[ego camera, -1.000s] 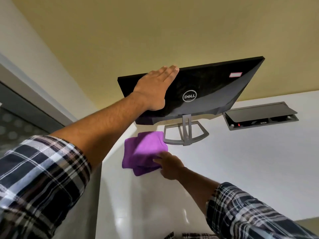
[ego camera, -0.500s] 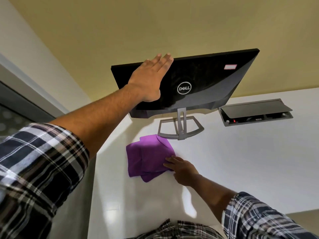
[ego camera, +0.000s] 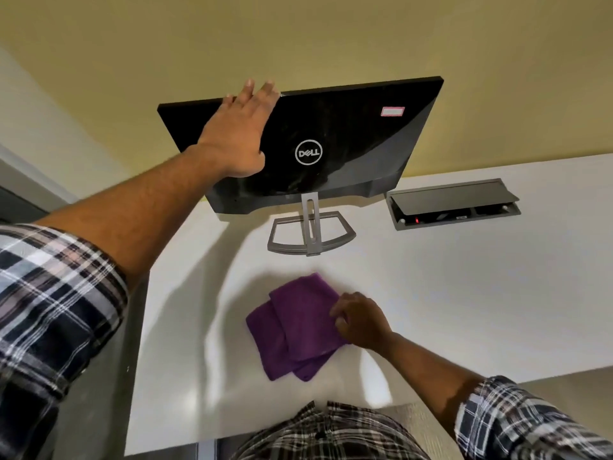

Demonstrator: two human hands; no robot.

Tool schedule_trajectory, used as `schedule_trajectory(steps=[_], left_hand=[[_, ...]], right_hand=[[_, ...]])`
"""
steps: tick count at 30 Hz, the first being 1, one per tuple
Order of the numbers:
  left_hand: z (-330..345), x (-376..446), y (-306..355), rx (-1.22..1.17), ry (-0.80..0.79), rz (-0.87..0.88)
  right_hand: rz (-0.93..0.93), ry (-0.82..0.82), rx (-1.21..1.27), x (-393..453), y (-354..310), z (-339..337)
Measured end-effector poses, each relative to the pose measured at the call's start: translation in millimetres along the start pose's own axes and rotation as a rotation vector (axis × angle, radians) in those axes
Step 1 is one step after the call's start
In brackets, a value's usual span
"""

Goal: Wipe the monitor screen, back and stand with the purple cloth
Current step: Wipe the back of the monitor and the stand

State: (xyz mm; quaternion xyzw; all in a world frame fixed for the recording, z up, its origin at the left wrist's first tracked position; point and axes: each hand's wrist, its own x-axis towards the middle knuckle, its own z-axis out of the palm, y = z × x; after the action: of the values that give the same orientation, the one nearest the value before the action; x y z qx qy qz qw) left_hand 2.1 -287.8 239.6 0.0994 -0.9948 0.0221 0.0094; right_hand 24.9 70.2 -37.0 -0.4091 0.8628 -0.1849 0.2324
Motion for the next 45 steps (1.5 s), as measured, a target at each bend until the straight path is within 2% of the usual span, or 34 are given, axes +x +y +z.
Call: schedule_trajectory(steps=[3, 7, 12, 16, 20, 24, 26, 30, 34, 41, 43, 45], left_hand=[[1, -2, 3, 0.0, 0.012, -0.011], [1, -6, 7, 0.005, 0.01, -0.019], [-8, -8, 6, 0.036, -0.058, -0.008], [-8, -9, 9, 0.018, -0.055, -0.019], [-3, -8, 8, 0.019, -0.022, -0.011], [0, -9, 9, 0.023, 0.008, -0.011], [3, -10, 11, 0.026, 0.037, -0.02], [9, -10, 12, 0.029, 0.07, -0.028], [9, -9, 9, 0.028, 0.073, -0.022], [9, -7, 7, 0.022, 0.068, -0.016], [9, -7, 6, 0.019, 0.067, -0.012], [9, -6, 6, 0.02, 0.066, -0.011]], right_hand=[[0.19, 0.07, 0.045, 9, -7, -5], [0.433, -0.07, 0.115, 25, -20, 7], [0.501, -0.053, 0.145, 32, -21, 22], [0.521, -0.049, 0.2, 28, -7, 19], [0.514, 0.021, 0.288, 14, 13, -10], [0.468, 0.14, 0.232, 5, 34, -38], [0.398, 0.202, 0.199, 4, 25, -44], [0.256, 0.211, 0.053, 3, -30, -31], [0.134, 0.072, -0.018, 1, -70, 11], [0.05, -0.195, -0.102, 7, -72, 45], [0.077, -0.116, -0.078, 6, -65, 41], [0.161, 0.129, -0.029, 4, -56, 34]])
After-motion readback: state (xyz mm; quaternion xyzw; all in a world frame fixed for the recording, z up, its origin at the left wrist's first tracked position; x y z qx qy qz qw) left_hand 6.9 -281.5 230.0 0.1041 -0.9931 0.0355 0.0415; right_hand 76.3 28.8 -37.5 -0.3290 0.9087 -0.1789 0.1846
